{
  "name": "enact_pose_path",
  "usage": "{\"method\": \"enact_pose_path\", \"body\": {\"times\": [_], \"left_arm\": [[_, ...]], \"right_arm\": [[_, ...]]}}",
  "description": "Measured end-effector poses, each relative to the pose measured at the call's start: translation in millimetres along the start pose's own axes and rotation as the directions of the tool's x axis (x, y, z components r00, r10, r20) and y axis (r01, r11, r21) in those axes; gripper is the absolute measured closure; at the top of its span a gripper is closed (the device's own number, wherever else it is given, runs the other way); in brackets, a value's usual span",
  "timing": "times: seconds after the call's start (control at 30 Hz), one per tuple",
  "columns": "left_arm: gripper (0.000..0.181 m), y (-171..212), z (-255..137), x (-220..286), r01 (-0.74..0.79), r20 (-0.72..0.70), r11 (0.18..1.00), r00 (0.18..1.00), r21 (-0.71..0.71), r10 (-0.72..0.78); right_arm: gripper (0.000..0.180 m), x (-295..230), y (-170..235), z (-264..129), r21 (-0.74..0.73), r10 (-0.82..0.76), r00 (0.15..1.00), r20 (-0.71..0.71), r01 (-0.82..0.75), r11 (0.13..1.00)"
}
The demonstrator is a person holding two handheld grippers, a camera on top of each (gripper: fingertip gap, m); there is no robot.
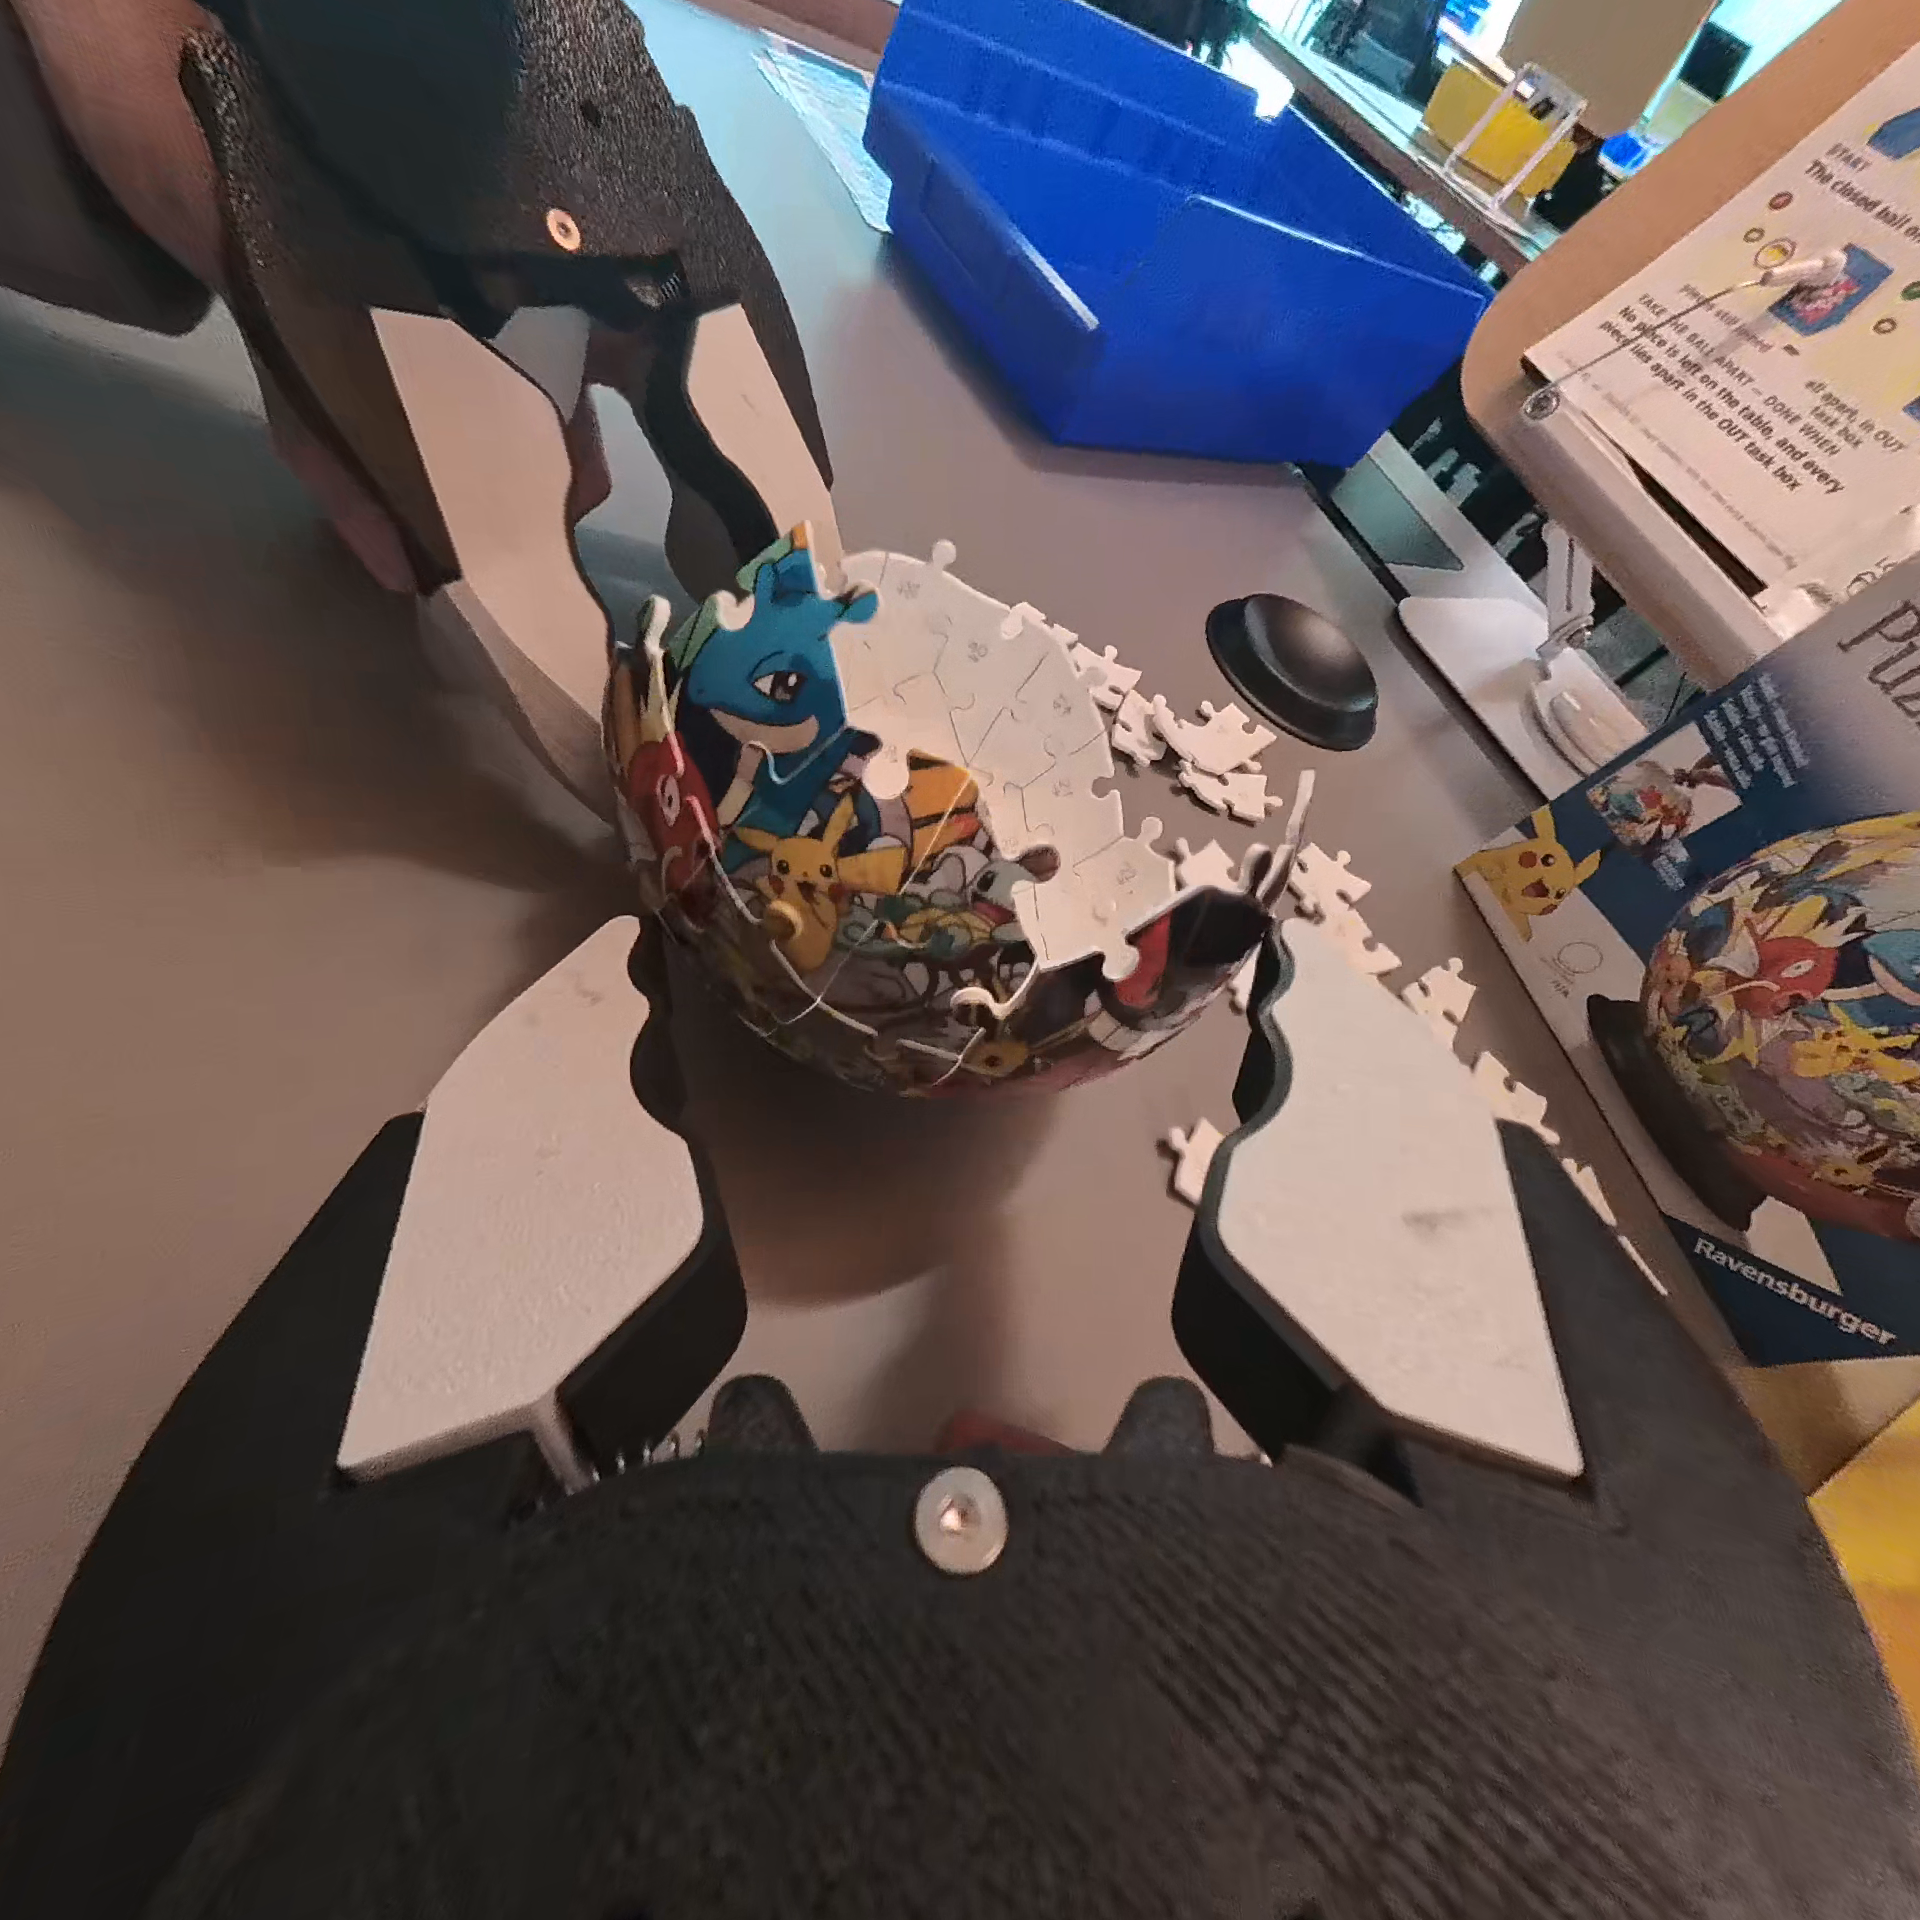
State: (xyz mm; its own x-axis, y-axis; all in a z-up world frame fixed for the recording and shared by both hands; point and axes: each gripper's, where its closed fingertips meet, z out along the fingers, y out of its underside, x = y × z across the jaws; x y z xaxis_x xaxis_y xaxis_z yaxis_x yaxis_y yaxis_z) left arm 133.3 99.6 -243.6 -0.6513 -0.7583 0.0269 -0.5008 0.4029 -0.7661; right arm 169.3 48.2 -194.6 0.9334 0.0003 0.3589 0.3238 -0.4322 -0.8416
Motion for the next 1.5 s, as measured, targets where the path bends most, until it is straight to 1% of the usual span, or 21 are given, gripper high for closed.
{"method": "enact_pose_path", "body": {"times": [0.2,0.3,0.37,0.47,0.6,0.67,0.73,0.8,0.87,0.97,1.03,1.1,1.17,1.27,1.37,1.43,1.5], "left_arm": [[0.118,4,2,-9,0.028,0.035,0.999,0.999,-0.030,-0.027],[0.115,7,2,-14,0.010,0.059,0.998,0.998,-0.060,-0.006],[0.113,8,0,-16,-0.003,0.053,0.997,0.999,-0.083,0.007],[0.115,10,-13,-19,-0.036,0.035,0.992,0.999,-0.120,0.041],[0.116,7,-44,-25,-0.098,-0.030,0.985,0.995,-0.140,0.095],[0.122,2,-59,-38,-0.134,-0.038,0.981,0.991,-0.144,0.129],[0.129,-3,-65,-64,-0.166,-0.008,0.974,0.986,-0.157,0.167],[0.133,-8,-60,-98,-0.130,0.035,0.974,0.990,-0.185,0.139],[0.133,-13,-44,-129,-0.036,0.043,0.976,0.998,-0.213,0.046],[0.140,-13,-16,-161,0.079,0.003,0.958,0.997,-0.277,-0.081],[0.143,-11,-4,-172,0.104,-0.037,0.937,0.992,-0.333,-0.123],[0.152,-13,4,-176,0.068,-0.095,0.936,0.990,-0.346,-0.107],[0.156,-8,9,-172,0.011,-0.172,0.926,0.982,-0.378,-0.082],[0.156,-4,15,-168,-0.069,-0.239,0.920,0.971,-0.386,-0.027],[0.151,-7,21,-169,-0.074,-0.270,0.925,0.962,-0.374,-0.032],[0.154,-9,24,-169,-0.056,-0.294,0.932,0.954,-0.358,-0.056],[0.162,-8,24,-167,-0.066,-0.314,0.936,0.948,-0.345,-0.049]], "right_arm": [[0.074,1,-4,8,0.005,0.009,0.998,-0.068,-0.008,1.000],[0.074,1,-4,10,0.015,0.003,0.995,-0.103,-0.002,1.000],[0.074,-1,-2,10,0.005,-0.009,0.995,-0.099,0.009,1.000],[0.076,-3,-3,10,0.016,-0.005,0.997,-0.074,0.006,1.000],[0.076,-4,-6,10,0.036,0.006,0.998,-0.064,-0.004,0.999],[0.075,-5,-6,11,0.038,0.006,0.998,-0.058,-0.004,0.999],[0.075,-6,-5,11,0.031,-0.002,0.998,-0.057,0.004,1.000],[0.074,-6,-5,12,0.030,-0.009,0.998,-0.057,0.011,0.999],[0.073,-6,-7,13,0.030,-0.011,0.998,-0.057,0.012,0.999],[0.073,-7,-8,14,0.022,-0.033,0.998,-0.057,0.034,0.999],[0.073,-7,-8,14,0.016,-0.038,0.998,-0.056,0.039,0.999],[0.072,-8,-8,14,0.018,-0.039,0.998,-0.052,0.040,0.999],[0.072,-9,-8,14,0.018,-0.039,0.998,-0.045,0.040,0.999],[0.070,-11,-10,15,0.036,-0.025,0.999,-0.029,0.026,0.999],[0.069,-11,-10,15,0.047,0.000,1.000,-0.021,0.001,0.999],[0.068,-11,-9,14,0.044,0.010,1.000,-0.015,-0.009,0.999],[0.069,-11,-10,14,0.047,0.015,1.000,-0.014,-0.014,0.999]]}}
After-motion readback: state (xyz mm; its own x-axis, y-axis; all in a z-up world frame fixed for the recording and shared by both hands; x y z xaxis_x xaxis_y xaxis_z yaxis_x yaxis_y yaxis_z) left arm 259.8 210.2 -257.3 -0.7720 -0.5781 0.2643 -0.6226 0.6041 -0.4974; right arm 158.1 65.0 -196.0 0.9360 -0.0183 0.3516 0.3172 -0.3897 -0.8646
